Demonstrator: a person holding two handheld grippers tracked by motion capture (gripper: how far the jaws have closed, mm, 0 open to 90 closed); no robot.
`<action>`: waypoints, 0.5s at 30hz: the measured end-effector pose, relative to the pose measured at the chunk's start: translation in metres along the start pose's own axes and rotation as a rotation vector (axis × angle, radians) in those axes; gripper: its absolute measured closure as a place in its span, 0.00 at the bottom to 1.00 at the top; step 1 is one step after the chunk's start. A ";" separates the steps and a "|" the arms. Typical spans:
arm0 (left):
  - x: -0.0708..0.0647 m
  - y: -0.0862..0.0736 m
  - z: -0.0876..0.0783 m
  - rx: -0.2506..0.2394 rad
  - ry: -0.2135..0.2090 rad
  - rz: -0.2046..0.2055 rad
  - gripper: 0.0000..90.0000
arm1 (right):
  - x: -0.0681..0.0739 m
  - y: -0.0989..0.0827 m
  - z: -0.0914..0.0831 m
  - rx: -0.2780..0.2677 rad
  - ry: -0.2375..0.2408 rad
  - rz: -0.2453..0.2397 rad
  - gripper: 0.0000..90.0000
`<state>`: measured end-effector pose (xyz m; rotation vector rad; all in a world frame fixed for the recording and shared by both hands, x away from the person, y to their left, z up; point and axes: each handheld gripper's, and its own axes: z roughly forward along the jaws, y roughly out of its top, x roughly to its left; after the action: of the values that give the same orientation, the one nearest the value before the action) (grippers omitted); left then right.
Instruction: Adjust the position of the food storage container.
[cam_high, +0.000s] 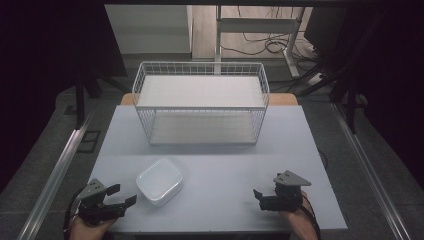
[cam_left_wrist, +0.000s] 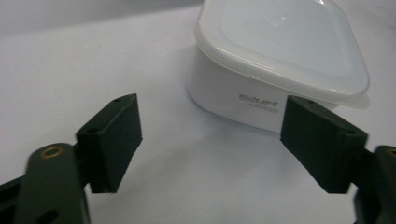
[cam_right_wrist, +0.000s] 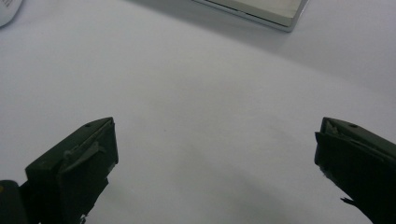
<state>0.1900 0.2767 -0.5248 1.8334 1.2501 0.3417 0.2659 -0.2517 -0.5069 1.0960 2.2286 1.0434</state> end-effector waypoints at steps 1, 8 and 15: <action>-0.001 0.000 0.000 0.003 -0.001 0.002 0.26 | 0.000 0.000 0.000 -0.002 -0.002 0.001 0.00; -0.006 0.002 0.001 0.023 -0.022 0.019 0.52 | 0.003 0.005 -0.002 -0.041 -0.006 0.043 0.00; -0.009 0.004 0.008 0.059 -0.026 0.017 0.76 | 0.002 0.006 -0.002 -0.044 0.010 0.072 0.00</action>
<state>0.1936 0.2642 -0.5238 1.8937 1.2388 0.2921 0.2661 -0.2481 -0.5006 1.1625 2.1779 1.1250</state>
